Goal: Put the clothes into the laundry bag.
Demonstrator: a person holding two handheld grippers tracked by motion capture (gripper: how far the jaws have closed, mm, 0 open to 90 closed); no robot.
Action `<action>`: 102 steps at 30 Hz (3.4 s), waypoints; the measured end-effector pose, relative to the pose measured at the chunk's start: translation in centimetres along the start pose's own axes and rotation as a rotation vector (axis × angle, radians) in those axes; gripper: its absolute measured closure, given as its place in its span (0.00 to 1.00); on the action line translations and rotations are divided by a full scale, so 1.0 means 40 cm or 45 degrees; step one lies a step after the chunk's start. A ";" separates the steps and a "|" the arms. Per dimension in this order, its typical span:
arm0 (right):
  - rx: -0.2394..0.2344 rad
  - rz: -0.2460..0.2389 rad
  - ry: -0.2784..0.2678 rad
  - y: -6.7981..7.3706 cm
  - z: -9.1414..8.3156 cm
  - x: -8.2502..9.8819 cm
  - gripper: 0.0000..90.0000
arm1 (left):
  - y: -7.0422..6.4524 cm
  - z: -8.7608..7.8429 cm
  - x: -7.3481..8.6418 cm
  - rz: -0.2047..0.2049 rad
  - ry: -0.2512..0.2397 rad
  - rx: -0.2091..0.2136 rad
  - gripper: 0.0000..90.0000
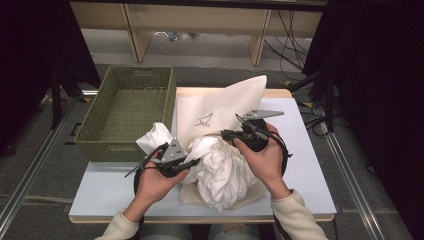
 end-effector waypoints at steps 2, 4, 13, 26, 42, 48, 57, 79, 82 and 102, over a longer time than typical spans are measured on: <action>0.001 0.010 -0.002 0.005 0.002 0.001 0.98 | -0.012 -0.015 -0.018 -0.039 -0.063 0.008 0.92; 0.015 -0.013 -0.004 0.008 0.003 0.000 0.98 | -0.028 -0.029 -0.045 -0.097 -0.147 0.032 0.92; -0.004 -0.024 -0.017 0.021 0.004 -0.002 0.99 | -0.055 0.122 -0.058 -0.040 -0.111 -0.035 0.90; 0.014 0.006 -0.037 0.006 -0.008 -0.002 0.98 | -0.046 0.089 -0.063 0.028 -0.166 -0.127 0.42; 0.035 0.009 -0.011 0.005 -0.006 -0.001 0.98 | -0.018 0.070 0.027 0.150 0.101 -0.022 0.38; 0.036 0.018 -0.017 0.000 0.002 0.004 0.98 | -0.019 0.098 0.015 0.086 0.094 -0.027 0.79; 0.026 -0.041 -0.050 0.015 -0.001 -0.003 0.99 | -0.054 0.010 -0.059 -0.067 -0.074 -0.056 0.91; 0.040 -0.014 -0.039 0.009 -0.006 -0.001 0.99 | 0.000 0.074 -0.041 -0.048 -0.009 -0.159 0.50; 0.042 -0.039 -0.043 0.006 -0.004 -0.002 0.99 | -0.007 0.021 -0.044 -0.022 -0.033 -0.155 0.42; 0.051 0.009 -0.018 -0.001 0.000 0.004 0.99 | 0.040 0.065 0.026 0.164 0.158 -0.202 0.80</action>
Point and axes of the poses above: each handheld gripper's, and its own axes: z roughly forward along the jaws, x roughly out of its underside, y roughly to its left, the point moved 1 cm from there along z, roughly forward along the jaws, and after that the axes turned 10 degrees about -x, right-handed, at the moved point
